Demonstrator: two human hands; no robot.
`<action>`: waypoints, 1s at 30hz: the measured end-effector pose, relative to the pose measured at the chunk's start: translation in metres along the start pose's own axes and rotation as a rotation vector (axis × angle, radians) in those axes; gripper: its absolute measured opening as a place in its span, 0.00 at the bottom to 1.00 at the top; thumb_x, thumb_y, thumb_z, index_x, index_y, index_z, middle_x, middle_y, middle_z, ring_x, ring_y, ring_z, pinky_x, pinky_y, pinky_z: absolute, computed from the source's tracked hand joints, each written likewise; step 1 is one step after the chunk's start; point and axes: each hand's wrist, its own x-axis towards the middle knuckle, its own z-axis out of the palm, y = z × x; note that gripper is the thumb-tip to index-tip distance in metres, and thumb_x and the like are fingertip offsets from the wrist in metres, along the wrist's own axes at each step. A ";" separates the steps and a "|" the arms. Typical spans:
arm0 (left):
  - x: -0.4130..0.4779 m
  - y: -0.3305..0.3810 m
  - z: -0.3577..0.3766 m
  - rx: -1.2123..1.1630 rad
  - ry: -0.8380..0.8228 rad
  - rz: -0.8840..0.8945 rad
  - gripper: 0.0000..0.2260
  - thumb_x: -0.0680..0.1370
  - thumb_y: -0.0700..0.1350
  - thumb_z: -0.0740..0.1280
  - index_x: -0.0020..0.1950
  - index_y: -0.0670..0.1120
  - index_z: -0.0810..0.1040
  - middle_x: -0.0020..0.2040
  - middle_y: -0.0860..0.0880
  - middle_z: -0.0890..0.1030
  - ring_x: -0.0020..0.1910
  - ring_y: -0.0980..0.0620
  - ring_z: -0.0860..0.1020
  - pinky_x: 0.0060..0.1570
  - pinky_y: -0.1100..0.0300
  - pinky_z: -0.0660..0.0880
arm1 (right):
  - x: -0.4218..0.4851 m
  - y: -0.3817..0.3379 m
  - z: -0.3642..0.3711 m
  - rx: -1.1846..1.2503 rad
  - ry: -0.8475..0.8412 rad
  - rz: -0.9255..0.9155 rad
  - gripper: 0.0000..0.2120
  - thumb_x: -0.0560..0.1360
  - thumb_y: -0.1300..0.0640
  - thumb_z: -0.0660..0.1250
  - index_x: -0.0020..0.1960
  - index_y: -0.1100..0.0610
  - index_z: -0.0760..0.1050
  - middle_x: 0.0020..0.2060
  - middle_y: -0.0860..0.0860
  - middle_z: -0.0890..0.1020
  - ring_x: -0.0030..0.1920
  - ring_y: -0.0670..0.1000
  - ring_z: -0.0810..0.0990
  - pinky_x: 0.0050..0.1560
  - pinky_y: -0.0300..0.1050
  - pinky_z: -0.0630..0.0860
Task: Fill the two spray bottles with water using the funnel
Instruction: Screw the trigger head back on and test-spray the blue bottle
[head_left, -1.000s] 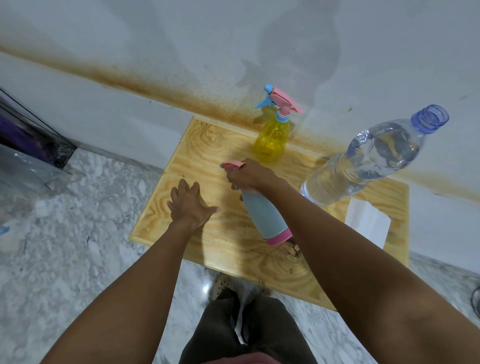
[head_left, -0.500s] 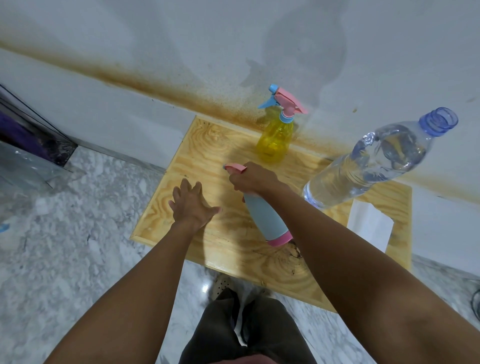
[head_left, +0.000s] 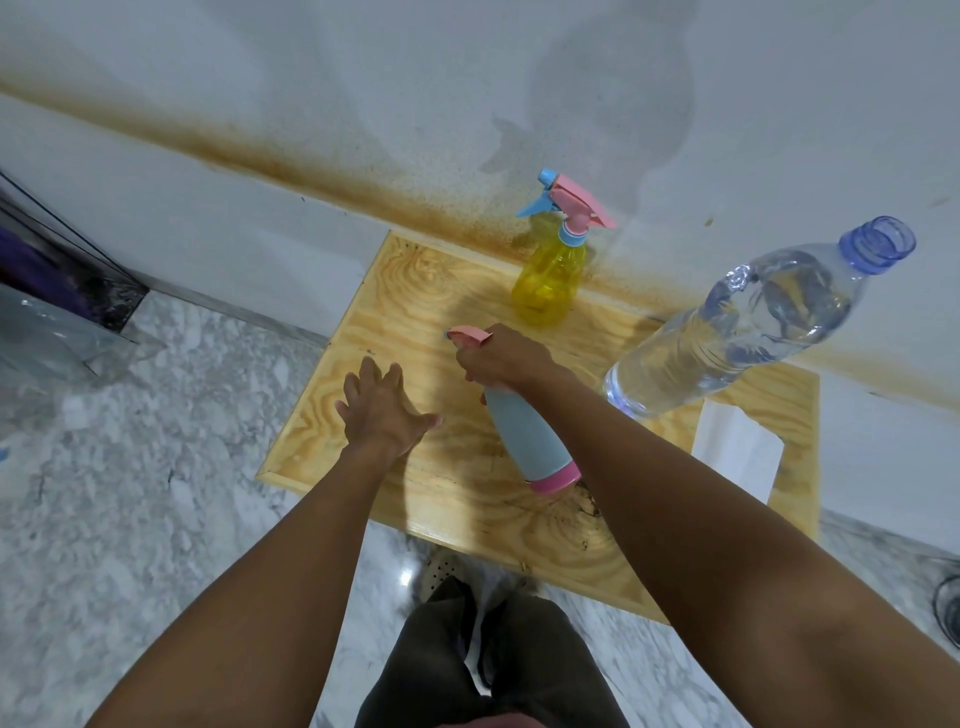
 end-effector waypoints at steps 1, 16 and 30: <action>0.000 0.000 0.000 0.004 -0.002 0.000 0.42 0.67 0.63 0.76 0.75 0.51 0.64 0.79 0.47 0.52 0.76 0.41 0.53 0.71 0.44 0.60 | 0.000 0.000 0.001 -0.002 -0.007 -0.001 0.26 0.71 0.38 0.57 0.62 0.52 0.74 0.53 0.50 0.84 0.50 0.57 0.85 0.60 0.52 0.78; 0.003 -0.002 0.004 -0.005 0.002 0.006 0.42 0.66 0.64 0.76 0.75 0.51 0.65 0.79 0.47 0.52 0.77 0.40 0.52 0.71 0.41 0.60 | -0.012 0.009 -0.013 0.335 0.085 -0.200 0.14 0.76 0.44 0.62 0.45 0.51 0.81 0.41 0.45 0.86 0.30 0.50 0.85 0.53 0.56 0.82; 0.002 -0.003 0.004 0.006 0.006 0.017 0.44 0.66 0.64 0.76 0.76 0.50 0.64 0.80 0.45 0.53 0.77 0.39 0.52 0.72 0.38 0.60 | -0.050 0.001 -0.015 0.780 0.511 -0.625 0.14 0.73 0.65 0.58 0.53 0.59 0.79 0.48 0.51 0.85 0.31 0.52 0.83 0.37 0.47 0.79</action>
